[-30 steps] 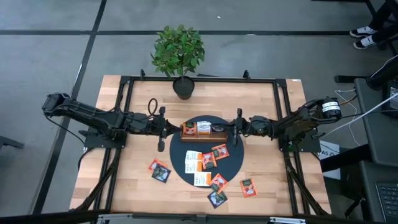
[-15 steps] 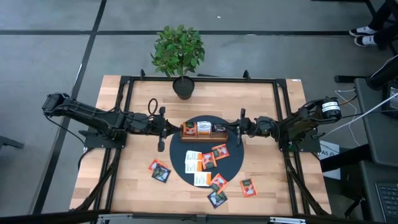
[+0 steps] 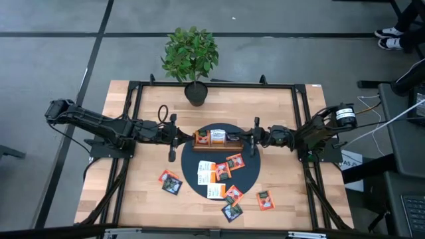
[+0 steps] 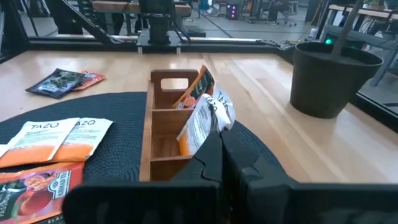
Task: Pick & Place Tea
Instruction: Put the violet tea bag into the right side of the wooden organizer
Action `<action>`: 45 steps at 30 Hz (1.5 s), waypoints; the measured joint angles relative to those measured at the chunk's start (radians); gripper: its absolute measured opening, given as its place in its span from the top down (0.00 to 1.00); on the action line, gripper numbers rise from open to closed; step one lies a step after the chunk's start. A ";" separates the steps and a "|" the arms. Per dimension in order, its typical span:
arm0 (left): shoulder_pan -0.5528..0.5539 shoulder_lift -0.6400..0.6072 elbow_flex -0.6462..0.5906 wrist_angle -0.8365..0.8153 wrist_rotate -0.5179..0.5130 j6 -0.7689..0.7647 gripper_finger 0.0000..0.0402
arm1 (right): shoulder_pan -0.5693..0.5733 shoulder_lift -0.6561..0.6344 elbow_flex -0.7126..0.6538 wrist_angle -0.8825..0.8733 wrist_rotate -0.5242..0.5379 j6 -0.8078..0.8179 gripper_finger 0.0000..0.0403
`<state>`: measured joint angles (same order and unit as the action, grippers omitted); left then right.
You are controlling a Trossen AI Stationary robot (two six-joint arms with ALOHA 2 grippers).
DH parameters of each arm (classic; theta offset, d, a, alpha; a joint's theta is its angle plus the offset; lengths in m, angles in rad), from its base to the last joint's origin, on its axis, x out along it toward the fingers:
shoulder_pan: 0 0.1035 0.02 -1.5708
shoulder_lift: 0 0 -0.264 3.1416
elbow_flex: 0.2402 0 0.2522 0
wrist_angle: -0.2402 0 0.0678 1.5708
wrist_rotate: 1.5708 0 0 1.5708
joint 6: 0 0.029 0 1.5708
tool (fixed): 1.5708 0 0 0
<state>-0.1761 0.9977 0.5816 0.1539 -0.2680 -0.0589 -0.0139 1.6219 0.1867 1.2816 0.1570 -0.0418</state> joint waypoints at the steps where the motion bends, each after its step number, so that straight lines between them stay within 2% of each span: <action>1: 0.000 0.000 0.000 0.000 0.000 0.000 0.99 | 0.000 0.001 0.000 0.000 0.000 -0.001 1.00; 33: 0.000 0.000 0.000 -0.001 0.004 0.001 0.99 | 0.000 0.077 0.039 -0.008 -0.001 -0.020 1.00; 45: 0.000 0.000 0.000 -0.001 0.004 -0.001 0.99 | 0.000 0.077 0.039 -0.011 0.000 -0.012 0.83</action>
<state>-0.1761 0.9977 0.5816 0.1529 -0.2642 -0.0594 -0.0139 1.6993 0.2256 1.2701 0.1568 -0.0536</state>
